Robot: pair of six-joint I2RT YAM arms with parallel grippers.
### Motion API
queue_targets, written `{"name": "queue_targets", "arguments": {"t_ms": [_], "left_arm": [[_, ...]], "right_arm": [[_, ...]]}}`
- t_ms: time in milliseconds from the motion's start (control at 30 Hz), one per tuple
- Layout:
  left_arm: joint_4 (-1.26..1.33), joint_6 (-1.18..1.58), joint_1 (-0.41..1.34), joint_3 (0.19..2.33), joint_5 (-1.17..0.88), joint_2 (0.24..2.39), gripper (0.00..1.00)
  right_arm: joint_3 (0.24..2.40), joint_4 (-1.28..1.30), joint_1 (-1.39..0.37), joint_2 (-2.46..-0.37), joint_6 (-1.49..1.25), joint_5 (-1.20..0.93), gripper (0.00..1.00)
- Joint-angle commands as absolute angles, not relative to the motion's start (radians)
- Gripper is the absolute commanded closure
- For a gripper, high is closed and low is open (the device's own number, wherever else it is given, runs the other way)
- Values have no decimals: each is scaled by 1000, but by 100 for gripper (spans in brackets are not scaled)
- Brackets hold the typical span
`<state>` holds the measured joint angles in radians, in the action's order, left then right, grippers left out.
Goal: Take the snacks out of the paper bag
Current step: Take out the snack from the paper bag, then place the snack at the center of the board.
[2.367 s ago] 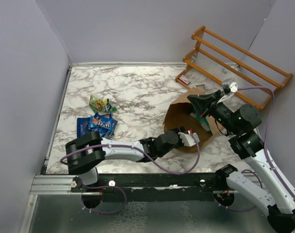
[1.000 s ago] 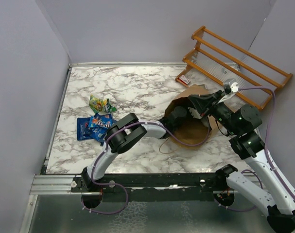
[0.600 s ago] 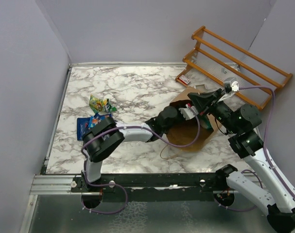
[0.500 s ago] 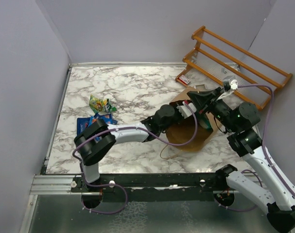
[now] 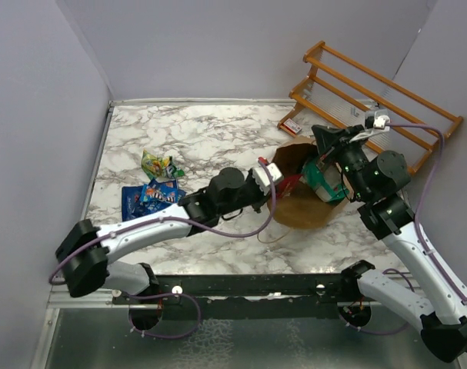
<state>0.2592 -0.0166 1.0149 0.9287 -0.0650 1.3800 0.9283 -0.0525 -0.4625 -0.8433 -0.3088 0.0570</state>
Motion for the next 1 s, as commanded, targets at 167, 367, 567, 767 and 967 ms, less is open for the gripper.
{"name": "queue_targets", "arguments": {"t_ms": [167, 367, 567, 767, 967], "left_arm": [[14, 35, 1017, 907, -23, 929, 100], [-35, -38, 1016, 934, 393, 836, 100], [-158, 1, 941, 978, 832, 936, 100], [-267, 132, 694, 971, 677, 975, 100], [-307, 180, 481, 937, 615, 995, 100]], "right_arm": [[917, -93, -465, -819, -222, 296, 98], [934, -93, -465, -849, -220, 403, 98], [948, -85, -465, -857, -220, 387, 98], [953, -81, -465, -859, -221, 360, 98], [943, -82, -465, -849, -221, 355, 98]]}}
